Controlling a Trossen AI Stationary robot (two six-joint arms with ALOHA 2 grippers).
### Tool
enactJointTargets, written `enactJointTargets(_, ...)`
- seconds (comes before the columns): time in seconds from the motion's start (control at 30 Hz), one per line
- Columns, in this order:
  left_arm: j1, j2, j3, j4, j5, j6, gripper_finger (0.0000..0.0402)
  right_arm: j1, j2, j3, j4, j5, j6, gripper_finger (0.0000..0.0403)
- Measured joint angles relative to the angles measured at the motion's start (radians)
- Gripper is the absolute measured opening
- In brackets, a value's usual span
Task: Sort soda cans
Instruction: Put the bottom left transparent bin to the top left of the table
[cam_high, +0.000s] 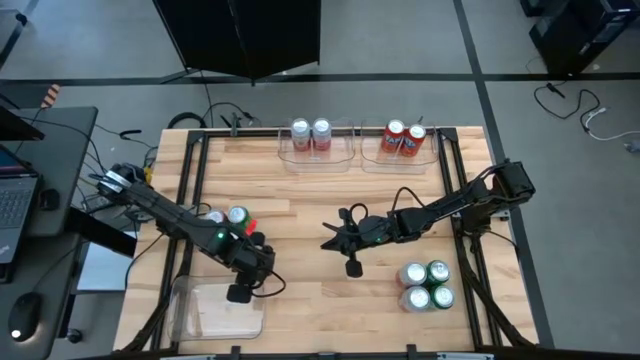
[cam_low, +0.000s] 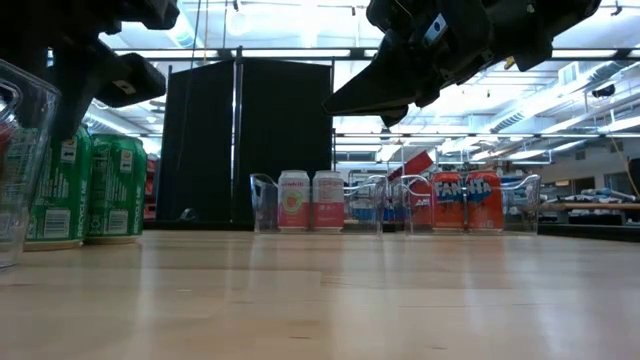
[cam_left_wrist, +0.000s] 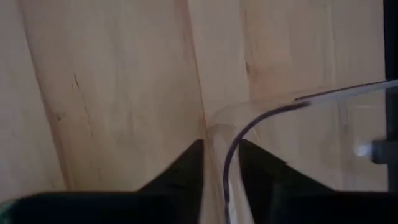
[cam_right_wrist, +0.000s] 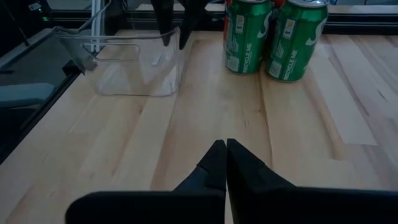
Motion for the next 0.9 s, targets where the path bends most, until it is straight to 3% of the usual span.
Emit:
enactJointTargets(0.13, 0.019, 0.000, 0.026, -0.009, -0.034, 0.029, 0.0014, 0.000, 0.000, 0.000, 0.000, 0.000, 0.000, 0.0000)
enactJointTargets(0.9, 0.267, -0.005, 0.659, -0.357, -0.254, 0.340, 0.0001, 0.000, 0.000, 0.000, -0.029, 0.000, 0.000, 0.0000)
